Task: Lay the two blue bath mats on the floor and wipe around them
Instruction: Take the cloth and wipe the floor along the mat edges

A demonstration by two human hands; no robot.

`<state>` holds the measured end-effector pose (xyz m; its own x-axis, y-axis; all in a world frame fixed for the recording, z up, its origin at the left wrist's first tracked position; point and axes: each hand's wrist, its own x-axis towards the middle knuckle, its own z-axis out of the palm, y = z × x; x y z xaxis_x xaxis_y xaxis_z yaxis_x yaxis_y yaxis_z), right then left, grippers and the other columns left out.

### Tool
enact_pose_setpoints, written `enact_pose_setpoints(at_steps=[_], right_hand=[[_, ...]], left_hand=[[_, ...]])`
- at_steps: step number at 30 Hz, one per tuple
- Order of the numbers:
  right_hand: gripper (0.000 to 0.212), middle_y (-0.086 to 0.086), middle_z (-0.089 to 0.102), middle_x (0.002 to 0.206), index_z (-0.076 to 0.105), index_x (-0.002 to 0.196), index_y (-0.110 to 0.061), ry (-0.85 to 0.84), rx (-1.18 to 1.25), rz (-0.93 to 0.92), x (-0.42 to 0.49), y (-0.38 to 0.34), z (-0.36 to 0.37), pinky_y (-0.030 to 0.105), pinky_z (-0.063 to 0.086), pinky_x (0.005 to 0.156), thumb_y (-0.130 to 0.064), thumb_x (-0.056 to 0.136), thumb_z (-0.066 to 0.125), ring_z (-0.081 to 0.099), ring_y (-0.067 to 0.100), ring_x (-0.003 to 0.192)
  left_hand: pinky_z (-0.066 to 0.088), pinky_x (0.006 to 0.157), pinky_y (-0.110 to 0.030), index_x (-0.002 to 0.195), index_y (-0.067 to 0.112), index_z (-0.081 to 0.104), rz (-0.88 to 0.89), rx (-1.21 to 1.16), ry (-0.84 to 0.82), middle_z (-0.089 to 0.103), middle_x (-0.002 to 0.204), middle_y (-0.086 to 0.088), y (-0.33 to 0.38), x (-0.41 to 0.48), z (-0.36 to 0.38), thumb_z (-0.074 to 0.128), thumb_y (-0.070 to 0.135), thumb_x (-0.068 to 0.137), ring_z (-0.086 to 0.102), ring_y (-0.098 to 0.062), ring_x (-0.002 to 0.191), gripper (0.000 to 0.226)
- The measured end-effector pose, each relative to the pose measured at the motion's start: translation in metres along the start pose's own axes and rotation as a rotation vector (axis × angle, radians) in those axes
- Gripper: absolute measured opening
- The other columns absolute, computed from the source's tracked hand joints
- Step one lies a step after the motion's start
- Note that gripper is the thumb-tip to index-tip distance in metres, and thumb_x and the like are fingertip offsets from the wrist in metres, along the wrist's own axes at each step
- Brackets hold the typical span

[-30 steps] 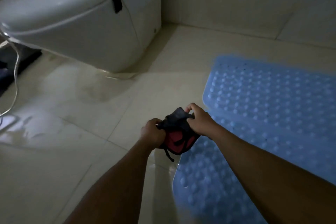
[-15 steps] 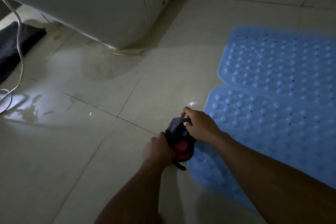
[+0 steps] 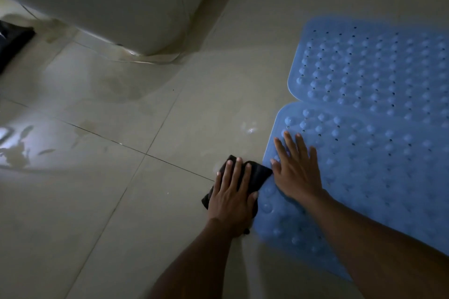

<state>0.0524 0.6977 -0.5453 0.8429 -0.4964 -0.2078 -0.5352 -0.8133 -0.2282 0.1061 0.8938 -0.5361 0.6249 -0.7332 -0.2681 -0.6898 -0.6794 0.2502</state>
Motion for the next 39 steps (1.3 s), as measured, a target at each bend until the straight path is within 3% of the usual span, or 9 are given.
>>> enact_pose_setpoints(at_steps=[5,9,13,16,23,32,39], right_hand=[[0.058,0.004,0.021,0.168,0.032,0.155,-0.024,0.067,-0.045,-0.01,-0.005,0.004,0.008,0.059,0.025,0.116,-0.042,0.1,0.029,0.02,0.029,0.154],[0.05,0.003,0.045,0.155,0.05,0.143,-0.02,0.155,-0.081,-0.079,0.017,0.019,-0.007,0.049,0.042,0.093,-0.034,0.097,0.038,0.046,0.031,0.135],[0.051,0.005,0.047,0.152,0.05,0.143,-0.019,0.211,-0.094,-0.047,0.054,0.038,-0.016,0.05,0.041,0.096,-0.036,0.095,0.044,0.044,0.033,0.136],[0.05,0.008,0.052,0.148,0.055,0.139,-0.017,0.289,-0.122,-0.13,0.08,0.049,-0.021,0.049,0.04,0.095,-0.036,0.094,0.047,0.048,0.034,0.135],[0.048,0.007,0.048,0.153,0.053,0.14,-0.019,0.427,-0.075,-0.062,0.156,0.071,-0.045,0.05,0.036,0.102,-0.035,0.095,0.047,0.041,0.033,0.141],[0.061,0.012,0.037,0.16,0.044,0.148,-0.019,0.374,-0.06,0.043,0.252,0.114,-0.077,0.06,0.027,0.114,-0.048,0.096,0.03,0.027,0.035,0.15],[0.067,0.006,0.024,0.166,0.027,0.156,-0.027,0.293,-0.051,0.149,0.281,0.151,-0.084,0.059,0.015,0.121,-0.057,0.097,0.015,0.014,0.031,0.154]], left_hand=[[0.01,0.124,-0.052,0.161,0.02,0.018,0.049,0.025,0.039,0.013,0.169,-0.008,-0.003,0.015,0.002,0.023,0.05,0.104,0.006,-0.032,0.156,0.064],[0.011,0.125,-0.05,0.161,0.022,0.026,0.03,0.019,0.064,0.015,0.17,-0.007,0.005,0.042,-0.004,0.023,0.049,0.104,0.007,-0.03,0.157,0.063],[0.007,0.126,-0.05,0.162,0.024,0.022,0.045,0.01,0.077,0.009,0.171,-0.006,0.009,0.086,-0.014,0.018,0.051,0.103,0.001,-0.029,0.157,0.064],[0.005,0.127,-0.05,0.162,0.026,0.017,0.046,0.018,0.083,0.004,0.171,-0.005,0.016,0.125,-0.02,0.014,0.051,0.102,-0.005,-0.027,0.158,0.065],[0.001,0.126,-0.046,0.162,0.029,0.018,0.013,0.02,0.173,0.005,0.172,-0.004,0.033,0.208,-0.034,0.021,0.046,0.103,-0.003,-0.026,0.158,0.061],[-0.006,0.126,-0.047,0.163,0.03,0.002,-0.085,-0.04,0.136,-0.012,0.171,-0.004,0.066,0.308,-0.059,0.023,0.044,0.106,-0.016,-0.026,0.156,0.062],[-0.011,0.125,-0.047,0.161,0.03,-0.009,-0.161,-0.042,0.057,-0.024,0.168,-0.004,0.076,0.309,-0.062,0.019,0.046,0.106,-0.025,-0.026,0.154,0.064]])
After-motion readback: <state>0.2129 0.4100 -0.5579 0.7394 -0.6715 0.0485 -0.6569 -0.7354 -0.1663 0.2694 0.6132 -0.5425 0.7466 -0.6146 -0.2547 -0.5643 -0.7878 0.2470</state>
